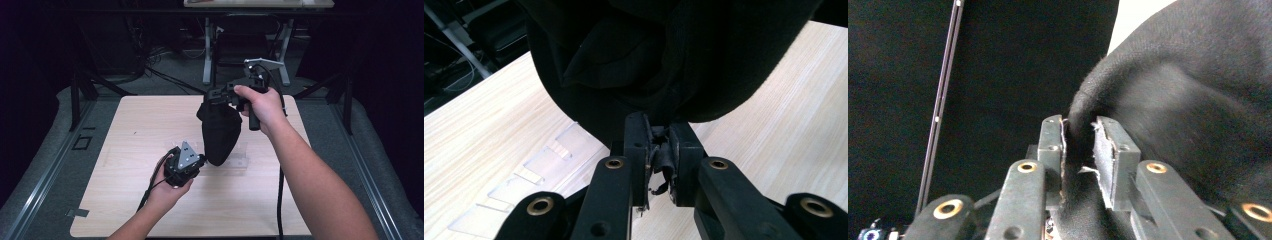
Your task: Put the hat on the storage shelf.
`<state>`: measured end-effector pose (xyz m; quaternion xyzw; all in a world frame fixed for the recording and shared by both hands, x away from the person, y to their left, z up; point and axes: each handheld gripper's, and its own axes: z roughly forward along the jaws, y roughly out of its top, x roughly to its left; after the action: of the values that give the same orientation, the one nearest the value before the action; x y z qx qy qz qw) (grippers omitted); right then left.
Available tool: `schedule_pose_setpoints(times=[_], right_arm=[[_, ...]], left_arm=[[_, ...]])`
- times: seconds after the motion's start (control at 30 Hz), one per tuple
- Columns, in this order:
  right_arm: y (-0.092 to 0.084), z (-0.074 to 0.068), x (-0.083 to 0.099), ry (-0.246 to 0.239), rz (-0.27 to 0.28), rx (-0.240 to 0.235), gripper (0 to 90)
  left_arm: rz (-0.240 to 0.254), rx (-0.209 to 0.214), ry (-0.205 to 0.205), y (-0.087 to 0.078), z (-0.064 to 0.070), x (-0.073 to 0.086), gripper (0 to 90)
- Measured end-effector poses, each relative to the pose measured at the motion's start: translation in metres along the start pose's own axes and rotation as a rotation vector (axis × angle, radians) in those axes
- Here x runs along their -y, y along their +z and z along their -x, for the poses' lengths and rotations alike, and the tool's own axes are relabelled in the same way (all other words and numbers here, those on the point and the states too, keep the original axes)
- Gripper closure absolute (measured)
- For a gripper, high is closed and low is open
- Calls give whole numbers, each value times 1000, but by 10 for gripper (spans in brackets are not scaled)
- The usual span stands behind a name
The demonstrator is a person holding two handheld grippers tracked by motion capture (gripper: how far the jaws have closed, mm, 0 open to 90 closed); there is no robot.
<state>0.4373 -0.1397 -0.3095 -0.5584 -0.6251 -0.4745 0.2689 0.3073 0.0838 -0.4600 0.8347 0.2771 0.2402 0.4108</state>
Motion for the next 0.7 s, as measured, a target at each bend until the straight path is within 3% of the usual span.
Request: schedule_pose_setpoints(times=[0.1,0.37,0.7], right_arm=[[-9,-2,2,-12,13,-15,722],[-34,-1,6,-27,39,18,723],[-40,6,8,-24,48,47,721]], left_arm=[[-8,-19,18,-1,1,0,827],[-36,-56,72,-4,-2,5,842],[-53,-53,34,-4,-11,25,837]])
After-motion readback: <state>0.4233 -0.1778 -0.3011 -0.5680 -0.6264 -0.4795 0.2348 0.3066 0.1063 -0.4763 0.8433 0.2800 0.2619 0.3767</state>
